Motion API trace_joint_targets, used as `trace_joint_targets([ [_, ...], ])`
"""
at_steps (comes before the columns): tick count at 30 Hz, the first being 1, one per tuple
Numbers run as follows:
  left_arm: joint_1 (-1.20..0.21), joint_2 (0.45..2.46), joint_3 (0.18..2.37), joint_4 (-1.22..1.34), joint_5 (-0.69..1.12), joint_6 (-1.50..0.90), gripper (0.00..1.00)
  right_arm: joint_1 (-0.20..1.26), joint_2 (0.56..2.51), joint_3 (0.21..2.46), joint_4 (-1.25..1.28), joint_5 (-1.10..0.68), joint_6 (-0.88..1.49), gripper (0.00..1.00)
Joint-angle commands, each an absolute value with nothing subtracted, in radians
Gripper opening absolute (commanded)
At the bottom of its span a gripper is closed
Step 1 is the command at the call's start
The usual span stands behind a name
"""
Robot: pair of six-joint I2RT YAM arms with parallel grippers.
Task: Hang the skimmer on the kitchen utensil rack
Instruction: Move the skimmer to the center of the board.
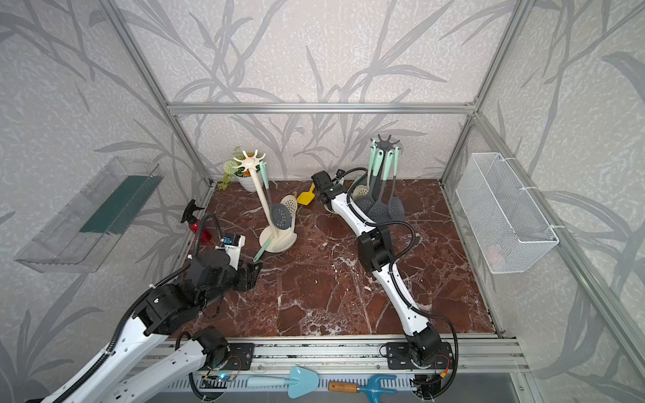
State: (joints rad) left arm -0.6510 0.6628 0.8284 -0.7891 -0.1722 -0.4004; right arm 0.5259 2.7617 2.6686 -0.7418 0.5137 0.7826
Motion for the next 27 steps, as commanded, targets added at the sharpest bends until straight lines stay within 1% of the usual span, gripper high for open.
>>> trace_joint_targets([
  [1, -0.647, 0.673, 0.825, -0.785, -0.184, -0.385, 0.64, 0.512, 2.786, 2.699, -0.736, 0.520, 0.816, 0.44],
  [12, -0.646, 0.710, 0.836, -0.786, -0.205, -0.373, 0.63, 0.485, 2.798, 2.686, -0.740, 0.551, 0.835, 0.45],
  [27, -0.644, 0.730, 0.839, -0.769, -0.216, -0.380, 0.63, 0.437, 2.835, 2.683, -0.724, 0.417, 0.878, 0.45],
])
